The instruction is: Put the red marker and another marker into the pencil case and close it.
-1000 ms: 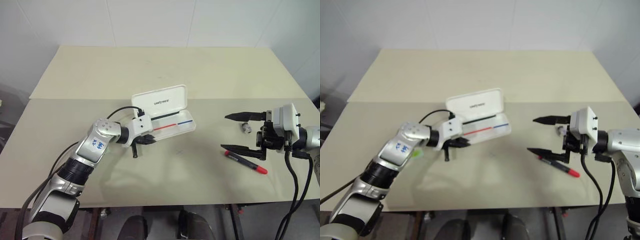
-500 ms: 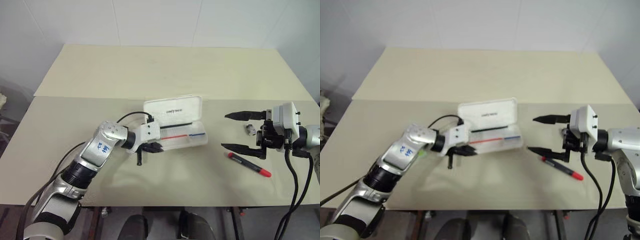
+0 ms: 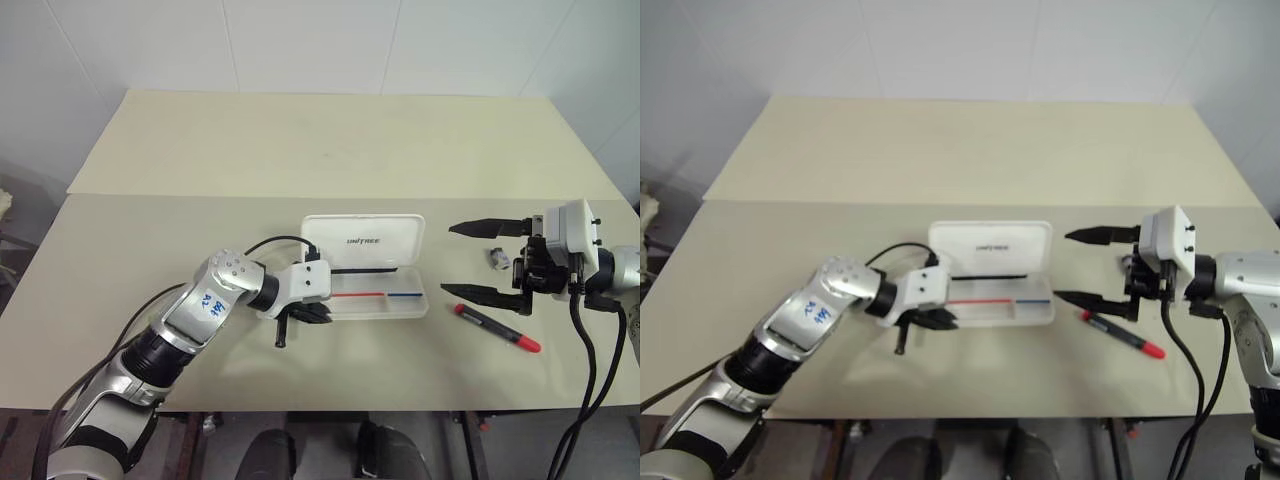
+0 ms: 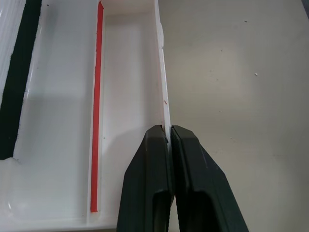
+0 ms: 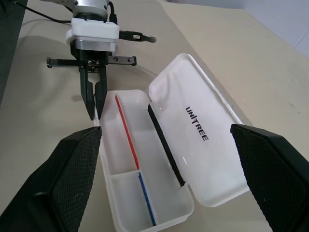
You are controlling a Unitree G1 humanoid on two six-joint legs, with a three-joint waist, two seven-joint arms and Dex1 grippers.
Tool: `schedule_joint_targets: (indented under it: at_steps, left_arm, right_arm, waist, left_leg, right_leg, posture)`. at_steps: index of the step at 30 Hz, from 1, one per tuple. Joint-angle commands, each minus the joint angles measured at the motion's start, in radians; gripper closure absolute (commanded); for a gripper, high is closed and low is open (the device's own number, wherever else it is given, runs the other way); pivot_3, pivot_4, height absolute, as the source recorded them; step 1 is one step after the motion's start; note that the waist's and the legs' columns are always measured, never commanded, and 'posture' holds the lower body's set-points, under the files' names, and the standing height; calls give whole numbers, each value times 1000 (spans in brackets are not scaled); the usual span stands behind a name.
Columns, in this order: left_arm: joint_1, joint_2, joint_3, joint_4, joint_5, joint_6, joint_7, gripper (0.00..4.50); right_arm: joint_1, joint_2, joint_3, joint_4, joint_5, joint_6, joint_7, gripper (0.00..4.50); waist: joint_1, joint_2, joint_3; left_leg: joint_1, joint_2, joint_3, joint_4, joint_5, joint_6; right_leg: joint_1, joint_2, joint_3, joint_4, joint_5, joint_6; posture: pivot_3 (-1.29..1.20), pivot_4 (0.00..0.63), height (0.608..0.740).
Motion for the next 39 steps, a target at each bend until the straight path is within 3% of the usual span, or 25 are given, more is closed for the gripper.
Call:
schedule_joint_targets:
  at_steps: [1,13,23,29,33,39]
  left_arm:
    - [30,-1,-24,-48,-9,50,10,3891]
    - [13,-45,37,-46,-76,82,53,18]
    - [63,-63,121,-81,-188,47,68,18]
    - [171,-71,313,-77,-342,-173,-9,18]
    - [242,10,452,-49,-388,-277,-61,18]
    - [309,99,583,-69,-465,-298,-93,18]
  right_arm:
    - [2,3,-14,-28,13,-8,-10,0]
    - [-24,24,22,-1,1,-25,-3,0]
    - [-39,36,50,49,1,-15,7,0]
    - [48,-3,-1,103,-29,34,-50,0]
    - [175,-47,-92,138,-45,43,-58,0]
    - [298,-68,-154,168,-63,22,-35,0]
  waist:
    - [0,0,0]
    - [-2,0,0]
    - [-1,0,0]
    - [2,0,0]
    - [-1,0,0]
    - [-6,0,0]
  left_leg:
    - [0,0,0,0,0,0]
    - [1,1,0,1,1,0]
    - [0,0,-1,0,1,0]
    - [-1,0,-1,0,1,0]
    - [0,0,-1,0,1,0]
    - [1,0,0,0,1,0]
  right_leg:
    - [0,0,0,0,0,0]
    - [1,0,1,1,0,0]
    - [0,0,0,1,0,0]
    - [0,-1,0,0,0,0]
    - [0,0,0,0,0,0]
    - [1,-1,1,0,0,0]
  posture:
    - [0,150,740]
    - [0,150,740]
    - [0,150,740]
    - [0,150,740]
    - [0,150,740]
    - [0,150,740]
